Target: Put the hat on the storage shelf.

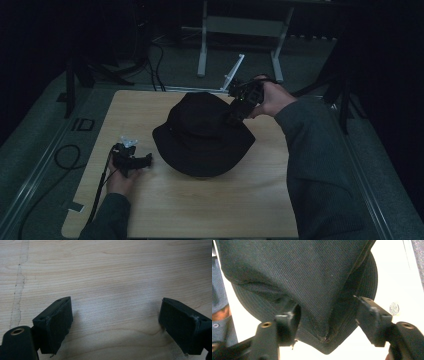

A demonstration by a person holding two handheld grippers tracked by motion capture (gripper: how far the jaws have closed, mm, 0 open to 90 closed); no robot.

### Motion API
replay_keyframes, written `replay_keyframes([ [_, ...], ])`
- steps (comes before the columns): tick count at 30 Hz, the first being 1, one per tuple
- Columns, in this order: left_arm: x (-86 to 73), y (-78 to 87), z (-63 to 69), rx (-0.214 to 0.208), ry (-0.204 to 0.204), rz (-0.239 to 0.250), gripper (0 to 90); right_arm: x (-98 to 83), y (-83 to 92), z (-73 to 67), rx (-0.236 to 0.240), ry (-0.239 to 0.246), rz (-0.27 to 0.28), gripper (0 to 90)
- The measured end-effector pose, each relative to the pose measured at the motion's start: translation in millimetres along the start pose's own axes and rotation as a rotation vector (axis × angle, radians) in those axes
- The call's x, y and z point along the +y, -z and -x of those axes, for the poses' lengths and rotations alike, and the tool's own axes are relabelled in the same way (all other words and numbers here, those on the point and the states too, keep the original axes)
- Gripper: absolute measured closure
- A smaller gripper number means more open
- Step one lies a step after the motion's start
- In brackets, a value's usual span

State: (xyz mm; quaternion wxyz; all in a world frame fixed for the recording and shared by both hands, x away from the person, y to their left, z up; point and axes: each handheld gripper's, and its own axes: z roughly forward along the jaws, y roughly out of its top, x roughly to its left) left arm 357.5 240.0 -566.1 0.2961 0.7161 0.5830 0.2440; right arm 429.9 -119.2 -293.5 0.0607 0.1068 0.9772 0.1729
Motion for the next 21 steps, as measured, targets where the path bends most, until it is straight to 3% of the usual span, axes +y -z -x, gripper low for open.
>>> replay_keyframes([
  [14, 0.0, 0.1, 0.1, -0.001, -0.001, -0.001, 12.3, -14.7, 16.1, -0.7, -0.033, -0.014, -0.004, 30.1],
  [21, 0.0, 0.2, 0.1, -0.001, -0.002, -0.001, 12.3, -31.4, 12.2, 2.9, -0.011, -0.046, 0.003, 34.5],
])
